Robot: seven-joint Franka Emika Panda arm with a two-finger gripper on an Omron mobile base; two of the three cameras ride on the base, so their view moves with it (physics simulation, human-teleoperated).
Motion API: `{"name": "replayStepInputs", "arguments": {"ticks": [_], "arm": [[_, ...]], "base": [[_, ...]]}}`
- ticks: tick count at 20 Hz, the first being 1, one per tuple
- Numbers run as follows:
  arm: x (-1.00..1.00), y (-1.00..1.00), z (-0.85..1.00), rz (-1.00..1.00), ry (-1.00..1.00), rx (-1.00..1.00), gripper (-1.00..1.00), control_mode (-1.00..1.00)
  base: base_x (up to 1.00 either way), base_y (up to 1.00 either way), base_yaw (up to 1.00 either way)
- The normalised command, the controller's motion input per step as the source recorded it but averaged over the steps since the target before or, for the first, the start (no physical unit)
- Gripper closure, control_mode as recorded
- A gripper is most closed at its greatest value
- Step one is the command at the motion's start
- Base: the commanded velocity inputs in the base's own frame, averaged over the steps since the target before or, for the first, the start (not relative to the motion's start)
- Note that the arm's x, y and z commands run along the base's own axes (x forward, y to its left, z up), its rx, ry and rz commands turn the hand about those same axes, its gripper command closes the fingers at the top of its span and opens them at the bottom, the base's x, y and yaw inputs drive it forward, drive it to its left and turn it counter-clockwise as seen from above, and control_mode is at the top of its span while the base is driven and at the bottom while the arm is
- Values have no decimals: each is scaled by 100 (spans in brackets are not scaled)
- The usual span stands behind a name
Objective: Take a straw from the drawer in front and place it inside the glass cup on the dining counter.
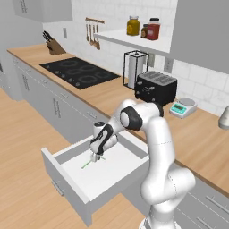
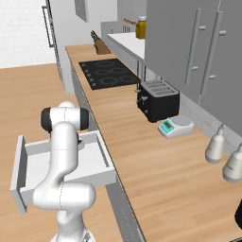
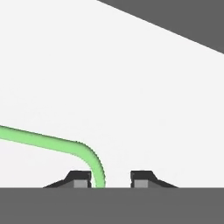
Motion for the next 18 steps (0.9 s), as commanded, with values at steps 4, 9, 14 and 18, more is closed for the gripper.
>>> {"name": "replayStepInputs", "arguments": {"ticks": [4, 9, 14, 18], "arm": [[-14, 1, -4, 0, 0, 0, 100, -100], [-73, 0, 63, 0, -16, 0, 100, -100], [-77, 0, 100, -1, -28, 0, 100, -100], [-46, 0, 100, -1, -24, 0, 100, -100]], "base": [[0, 0, 0], [0, 0, 0], [0, 0, 0], [0, 0, 0]]}}
